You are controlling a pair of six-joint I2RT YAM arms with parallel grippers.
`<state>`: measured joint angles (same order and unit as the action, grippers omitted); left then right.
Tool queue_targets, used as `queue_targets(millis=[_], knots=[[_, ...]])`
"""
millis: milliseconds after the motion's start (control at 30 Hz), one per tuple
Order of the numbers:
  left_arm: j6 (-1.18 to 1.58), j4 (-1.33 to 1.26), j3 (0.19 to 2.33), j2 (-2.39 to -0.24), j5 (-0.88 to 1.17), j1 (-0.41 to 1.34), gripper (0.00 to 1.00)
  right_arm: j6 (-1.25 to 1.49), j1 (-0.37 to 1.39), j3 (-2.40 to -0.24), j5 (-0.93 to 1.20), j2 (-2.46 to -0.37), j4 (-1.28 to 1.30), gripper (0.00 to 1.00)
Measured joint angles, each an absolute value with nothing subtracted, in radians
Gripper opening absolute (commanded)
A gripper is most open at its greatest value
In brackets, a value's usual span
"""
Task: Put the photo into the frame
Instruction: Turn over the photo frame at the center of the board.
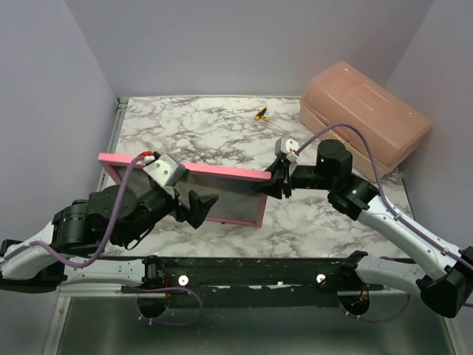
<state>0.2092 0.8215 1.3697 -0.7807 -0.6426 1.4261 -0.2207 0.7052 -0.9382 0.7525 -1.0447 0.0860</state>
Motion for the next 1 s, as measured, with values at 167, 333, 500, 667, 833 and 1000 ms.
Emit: queue_targets(millis=[167, 333, 500, 667, 833, 1000], knots=[[0.274, 0.75, 1.293, -0.699, -0.611, 1.426, 0.99, 0.022, 0.705, -0.958, 0.585, -1.065, 0.094, 0.0], [0.371, 0.71, 1.187, -0.696, -0.563, 1.426, 0.99, 0.247, 0.706, -0.909, 0.405, -1.042, 0.103, 0.0], [0.471, 0.692, 1.128, -0.73, -0.531, 1.415, 0.99, 0.406, 0.707, -0.837, 0.301, -1.019, 0.094, 0.0], [0.584, 0.665, 1.088, -0.782, -0.452, 1.341, 0.98, 0.545, 0.689, -0.764, 0.246, -1.019, 0.065, 0.0], [0.692, 0.601, 1.008, -0.84, -0.299, 1.183, 0.98, 0.675, 0.632, -0.671, 0.238, -1.024, 0.018, 0.0], [0.774, 0.553, 0.91, -0.883, -0.17, 1.079, 0.98, 0.786, 0.5, -0.558, 0.311, -1.056, -0.033, 0.0]])
